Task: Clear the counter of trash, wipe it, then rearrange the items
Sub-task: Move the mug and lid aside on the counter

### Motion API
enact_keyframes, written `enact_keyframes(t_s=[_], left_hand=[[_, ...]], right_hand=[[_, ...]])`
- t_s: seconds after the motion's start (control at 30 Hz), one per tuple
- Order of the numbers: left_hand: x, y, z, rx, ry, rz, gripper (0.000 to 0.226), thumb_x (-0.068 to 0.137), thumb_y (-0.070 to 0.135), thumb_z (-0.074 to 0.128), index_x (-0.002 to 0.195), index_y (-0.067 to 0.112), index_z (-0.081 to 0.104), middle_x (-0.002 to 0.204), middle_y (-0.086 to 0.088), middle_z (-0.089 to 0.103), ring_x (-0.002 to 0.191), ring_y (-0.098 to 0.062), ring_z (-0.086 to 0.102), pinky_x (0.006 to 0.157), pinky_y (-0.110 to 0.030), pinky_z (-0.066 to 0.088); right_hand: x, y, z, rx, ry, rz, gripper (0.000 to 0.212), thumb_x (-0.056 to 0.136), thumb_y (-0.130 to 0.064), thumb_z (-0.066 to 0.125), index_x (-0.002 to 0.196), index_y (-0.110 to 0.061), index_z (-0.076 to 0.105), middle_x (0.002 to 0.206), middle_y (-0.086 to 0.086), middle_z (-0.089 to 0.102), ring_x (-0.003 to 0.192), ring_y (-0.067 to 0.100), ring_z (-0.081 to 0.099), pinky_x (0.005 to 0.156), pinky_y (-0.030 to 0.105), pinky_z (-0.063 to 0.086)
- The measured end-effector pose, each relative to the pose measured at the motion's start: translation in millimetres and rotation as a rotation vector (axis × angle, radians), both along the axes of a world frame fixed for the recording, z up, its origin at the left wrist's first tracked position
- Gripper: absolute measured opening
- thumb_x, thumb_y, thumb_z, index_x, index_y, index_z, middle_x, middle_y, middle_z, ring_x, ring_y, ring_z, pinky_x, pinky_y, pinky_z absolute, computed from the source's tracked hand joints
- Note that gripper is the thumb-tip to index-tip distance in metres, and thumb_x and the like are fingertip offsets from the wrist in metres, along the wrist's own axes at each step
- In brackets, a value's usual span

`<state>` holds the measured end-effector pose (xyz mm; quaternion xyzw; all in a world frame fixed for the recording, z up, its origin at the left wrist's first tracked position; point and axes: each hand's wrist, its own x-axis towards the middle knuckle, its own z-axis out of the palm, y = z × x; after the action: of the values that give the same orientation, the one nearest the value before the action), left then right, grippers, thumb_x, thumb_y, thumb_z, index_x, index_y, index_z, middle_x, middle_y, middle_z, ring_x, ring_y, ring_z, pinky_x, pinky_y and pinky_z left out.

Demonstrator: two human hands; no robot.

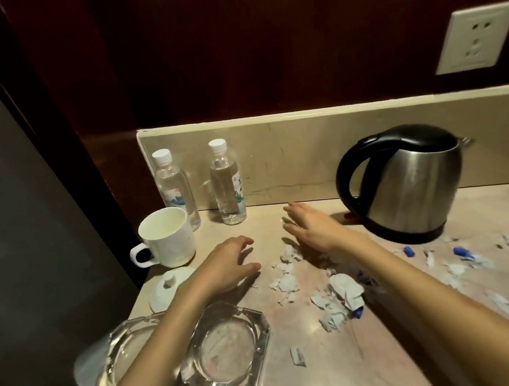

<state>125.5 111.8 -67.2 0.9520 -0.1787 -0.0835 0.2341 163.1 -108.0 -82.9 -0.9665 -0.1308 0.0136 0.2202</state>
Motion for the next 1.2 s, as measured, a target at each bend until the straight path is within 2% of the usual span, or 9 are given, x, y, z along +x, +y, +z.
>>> enact_keyframes(t_s=[0.13,0.3,0.43,0.6,0.73,0.83,0.97,1.07,1.2], left_hand=[[6.1,-10.3,-4.3,0.025,0.026,-0.028,0.07,0.093,0.041,0.055,0.149,0.013,0.025,0.155,-0.005,0.03,0.139,-0.017,0.033,0.11,-0.027,0.027],[13.3,-34.9,-7.4,0.123,0.068,-0.053,0.072,0.098,0.048,0.038,0.153,0.011,0.01,0.16,-0.009,0.009,0.148,-0.021,0.009,0.12,-0.034,0.012],[3.9,-66.7,-8.8,0.016,0.109,-0.122,0.06,0.101,0.038,0.038,0.151,0.011,0.019,0.156,-0.009,0.026,0.142,-0.021,0.029,0.116,-0.033,0.023],[-11.6,-105.1,-3.0,-0.102,0.23,-0.257,0.052,0.101,0.031,0.04,0.149,0.015,0.027,0.152,-0.001,0.035,0.138,-0.012,0.035,0.114,-0.025,0.025],[-1.3,-123.8,20.0,-0.188,0.115,-0.18,0.053,0.096,0.025,0.053,0.145,0.01,0.036,0.148,-0.002,0.041,0.134,-0.013,0.041,0.107,-0.021,0.032],[14.6,-137.5,39.4,-0.362,-0.018,-0.048,0.048,0.093,0.017,0.059,0.138,0.009,0.043,0.137,-0.005,0.05,0.126,-0.015,0.048,0.103,-0.023,0.037],[34.0,-153.0,47.1,-0.367,-0.058,0.023,0.035,0.091,0.008,0.06,0.126,0.012,0.053,0.116,-0.003,0.065,0.096,-0.004,0.063,0.089,-0.028,0.049],[37.9,-154.4,42.9,-0.366,-0.027,0.067,0.031,0.083,0.002,0.069,0.111,0.014,0.062,0.084,0.001,0.075,0.077,-0.004,0.07,0.085,-0.039,0.055],[32.0,-151.0,37.2,-0.334,0.043,0.039,0.042,0.074,0.01,0.08,0.112,0.015,0.061,0.07,0.004,0.074,0.066,-0.007,0.071,0.07,-0.027,0.052]], right_hand=[[-4.1,-1.5,-8.4,-0.096,0.094,0.036,0.06,0.101,-0.043,0.036,0.15,-0.011,0.025,0.16,0.009,0.014,0.147,0.021,0.014,0.118,0.034,0.012],[-52.2,-21.5,-2.8,-0.075,0.105,0.122,0.055,0.101,-0.043,0.033,0.149,-0.016,0.03,0.159,0.0,0.019,0.146,0.013,0.016,0.119,0.03,0.015],[-90.3,-47.6,3.4,-0.018,0.078,0.166,0.044,0.103,-0.037,0.034,0.141,-0.018,0.046,0.154,-0.005,0.033,0.141,0.007,0.028,0.11,0.02,0.022],[-118.3,-79.5,10.8,0.079,0.027,0.137,0.042,0.103,-0.035,0.034,0.141,-0.023,0.046,0.148,-0.009,0.042,0.138,0.005,0.032,0.11,0.021,0.026],[-128.5,-111.7,16.2,0.221,-0.041,0.045,0.036,0.1,-0.036,0.044,0.134,-0.028,0.055,0.141,-0.016,0.049,0.128,-0.01,0.038,0.103,0.007,0.028],[-136.4,-132.4,19.3,0.345,-0.043,-0.045,0.029,0.098,-0.031,0.051,0.124,-0.025,0.062,0.124,-0.016,0.06,0.107,-0.015,0.05,0.083,-0.003,0.034],[-142.1,-156.8,21.5,0.404,-0.065,-0.146,0.024,0.094,-0.032,0.056,0.116,-0.029,0.065,0.112,-0.023,0.062,0.102,-0.003,0.059,0.084,0.008,0.044],[-142.5,-172.5,24.1,0.456,-0.085,-0.183,0.02,0.093,-0.027,0.058,0.112,-0.027,0.067,0.107,-0.019,0.067,0.1,-0.012,0.058,0.078,0.005,0.043],[-141.1,-179.2,25.5,0.452,-0.082,-0.204,0.019,0.094,-0.027,0.058,0.11,-0.028,0.067,0.103,-0.019,0.067,0.096,-0.013,0.058,0.078,0.004,0.044]])
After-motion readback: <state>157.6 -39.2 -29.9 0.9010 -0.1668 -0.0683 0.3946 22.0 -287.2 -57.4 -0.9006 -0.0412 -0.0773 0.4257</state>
